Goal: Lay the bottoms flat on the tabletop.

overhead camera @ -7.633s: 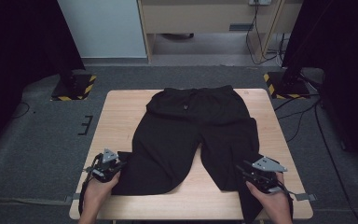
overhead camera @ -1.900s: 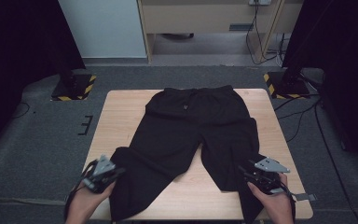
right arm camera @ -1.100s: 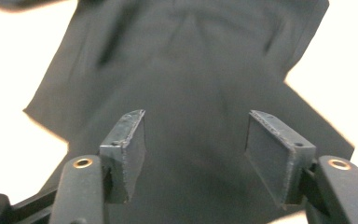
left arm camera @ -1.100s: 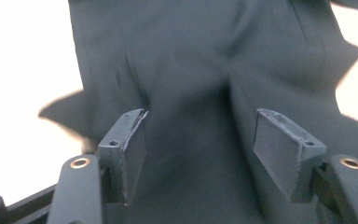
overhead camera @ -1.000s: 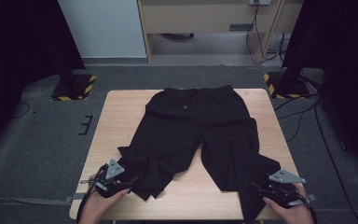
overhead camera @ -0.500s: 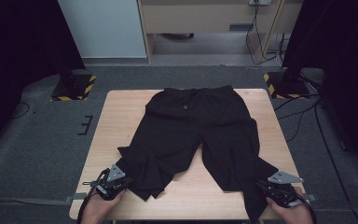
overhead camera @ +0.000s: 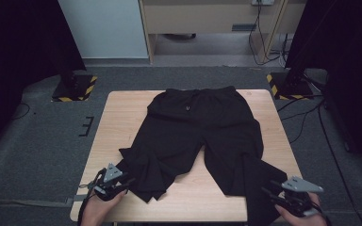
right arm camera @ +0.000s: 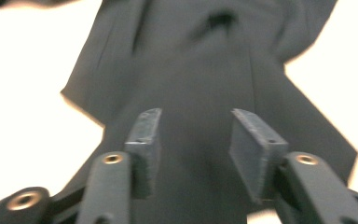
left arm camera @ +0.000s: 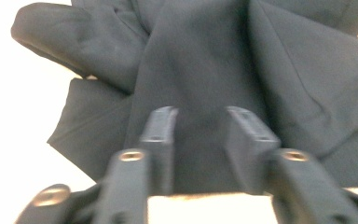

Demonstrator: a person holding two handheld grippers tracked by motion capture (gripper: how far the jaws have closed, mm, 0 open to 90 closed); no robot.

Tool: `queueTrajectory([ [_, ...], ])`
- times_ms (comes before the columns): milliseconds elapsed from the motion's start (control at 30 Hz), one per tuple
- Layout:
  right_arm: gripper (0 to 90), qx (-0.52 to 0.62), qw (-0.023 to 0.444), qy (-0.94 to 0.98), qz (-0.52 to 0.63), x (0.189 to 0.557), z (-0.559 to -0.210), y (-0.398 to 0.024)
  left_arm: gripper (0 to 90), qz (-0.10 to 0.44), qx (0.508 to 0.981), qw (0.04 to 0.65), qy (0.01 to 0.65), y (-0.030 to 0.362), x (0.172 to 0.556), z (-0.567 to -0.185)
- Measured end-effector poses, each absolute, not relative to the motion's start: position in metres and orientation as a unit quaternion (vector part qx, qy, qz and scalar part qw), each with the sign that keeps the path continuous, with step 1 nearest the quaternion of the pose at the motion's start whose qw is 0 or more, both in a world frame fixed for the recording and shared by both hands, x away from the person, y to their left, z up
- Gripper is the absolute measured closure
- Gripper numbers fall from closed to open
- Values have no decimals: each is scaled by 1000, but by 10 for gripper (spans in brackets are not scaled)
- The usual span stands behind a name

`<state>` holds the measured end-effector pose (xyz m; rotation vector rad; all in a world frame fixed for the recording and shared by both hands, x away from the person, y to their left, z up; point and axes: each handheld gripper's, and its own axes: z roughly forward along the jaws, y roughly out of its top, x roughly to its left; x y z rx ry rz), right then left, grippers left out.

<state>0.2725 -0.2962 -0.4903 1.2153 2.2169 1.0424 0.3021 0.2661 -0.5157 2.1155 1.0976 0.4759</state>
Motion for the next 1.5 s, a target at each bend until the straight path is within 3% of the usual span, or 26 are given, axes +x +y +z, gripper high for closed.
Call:
queueTrajectory([
  [67, 402, 442, 207, 787, 377, 294, -493, -287, 406, 186, 817, 348, 419, 262, 305, -518],
  [300, 245, 473, 204, 773, 370, 353, -508, -263, 348, 181, 825, 340, 413, 253, 314, -527],
  [367, 285, 480, 201, 772, 366, 364, -510, -258, 362, 182, 823, 344, 413, 253, 315, -528],
  [433, 418, 479, 204, 776, 357, 372, -514, -254, 422, 182, 824, 342, 414, 253, 315, -527],
  [500, 605, 474, 204, 781, 352, 376, -517, -251, 586, 176, 826, 342, 412, 254, 314, -526],
  [533, 700, 472, 205, 783, 349, 376, -518, -250, 625, 177, 827, 341, 410, 253, 313, -525],
  [633, 870, 464, 199, 789, 351, 373, -520, -248, 813, 170, 834, 334, 405, 253, 310, -523],
  [733, 884, 460, 196, 787, 362, 363, -518, -251, 897, 161, 838, 328, 405, 256, 305, -521],
  [1267, 876, 436, 166, 793, 392, 285, -500, -284, 898, 157, 845, 314, 404, 289, 249, -502],
  [1300, 857, 433, 165, 795, 392, 283, -499, -283, 872, 171, 841, 317, 404, 290, 249, -500],
  [1400, 718, 426, 176, 791, 401, 284, -493, -278, 566, 200, 823, 337, 412, 289, 260, -495],
  [1500, 537, 427, 188, 781, 415, 291, -486, -271, 399, 197, 825, 345, 401, 280, 280, -493],
])
